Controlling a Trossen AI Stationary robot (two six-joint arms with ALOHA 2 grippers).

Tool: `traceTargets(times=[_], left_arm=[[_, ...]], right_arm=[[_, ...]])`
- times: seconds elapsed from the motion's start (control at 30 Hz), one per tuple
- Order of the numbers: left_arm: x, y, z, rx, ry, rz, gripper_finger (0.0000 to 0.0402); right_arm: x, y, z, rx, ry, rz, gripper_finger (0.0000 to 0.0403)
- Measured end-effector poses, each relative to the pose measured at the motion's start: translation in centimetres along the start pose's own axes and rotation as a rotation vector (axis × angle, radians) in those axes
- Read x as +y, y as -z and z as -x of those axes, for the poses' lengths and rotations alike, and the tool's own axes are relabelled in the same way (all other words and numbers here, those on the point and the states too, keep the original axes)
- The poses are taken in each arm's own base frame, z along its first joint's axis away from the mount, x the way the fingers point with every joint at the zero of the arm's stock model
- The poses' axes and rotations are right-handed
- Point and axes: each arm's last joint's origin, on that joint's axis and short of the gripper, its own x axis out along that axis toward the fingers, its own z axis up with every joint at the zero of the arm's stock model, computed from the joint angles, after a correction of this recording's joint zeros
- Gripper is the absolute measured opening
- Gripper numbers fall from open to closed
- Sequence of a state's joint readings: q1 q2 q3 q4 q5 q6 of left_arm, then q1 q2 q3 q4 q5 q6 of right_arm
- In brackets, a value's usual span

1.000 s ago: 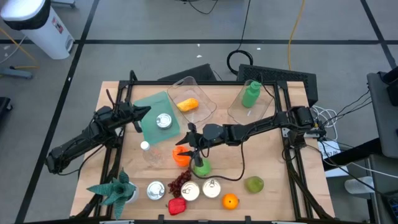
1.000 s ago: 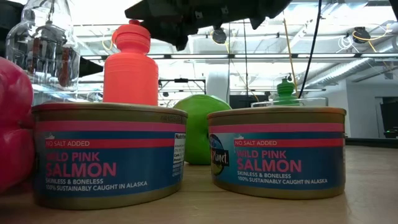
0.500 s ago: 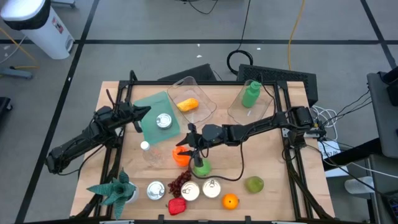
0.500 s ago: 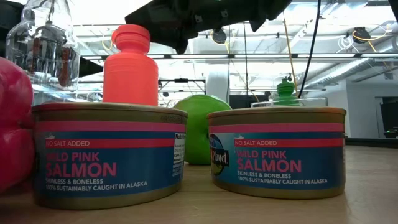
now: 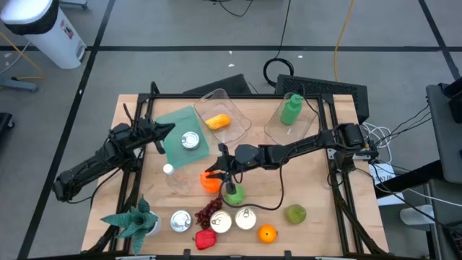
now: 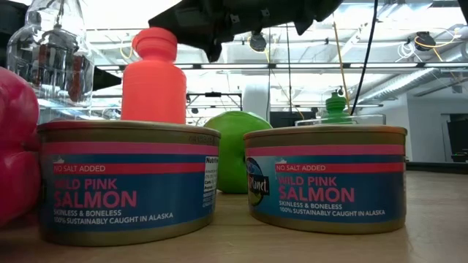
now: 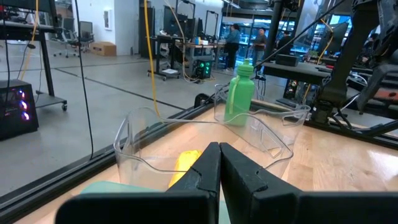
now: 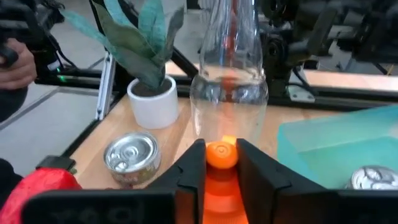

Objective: Pick & Place Food Item
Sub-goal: Put the orange bottle into the right transparent bin

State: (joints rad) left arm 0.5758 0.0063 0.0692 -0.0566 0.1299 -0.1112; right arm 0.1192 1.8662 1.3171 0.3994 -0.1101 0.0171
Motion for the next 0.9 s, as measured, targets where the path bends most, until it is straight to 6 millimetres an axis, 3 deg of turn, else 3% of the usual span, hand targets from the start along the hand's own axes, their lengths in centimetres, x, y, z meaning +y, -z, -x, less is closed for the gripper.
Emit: traceTargets(times=[0.07, 0.27, 0.4, 0.7, 0.9], left_arm=[[0.0, 0.0, 0.0, 0.000, 0.000, 0.000, 0.0015], [0.0, 0.0, 0.0, 0.000, 0.000, 0.000, 0.0015], [0.0, 0.0, 0.0, 0.003, 0.000, 0.000, 0.0015], [0.0, 0.2, 0.0, 0.016, -0.002, 0.000, 0.0015], [0.0, 0.2, 0.0, 0.016, -0.002, 0.001, 0.0015]], right_arm=[[0.1, -0.5, 0.3, -0.017, -0.018, 0.005, 0.0046], [0.2, -1.8, 1.2, -0.053, -0.022, 0.007, 0.0058], [0.2, -3.8, 3.2, -0.050, -0.014, 0.002, 0.0067], [0.7, -9.8, 13.2, -0.017, 0.200, 0.093, 0.0060], [1.0, -11.8, 20.4, 0.002, 0.413, 0.107, 0.0060]])
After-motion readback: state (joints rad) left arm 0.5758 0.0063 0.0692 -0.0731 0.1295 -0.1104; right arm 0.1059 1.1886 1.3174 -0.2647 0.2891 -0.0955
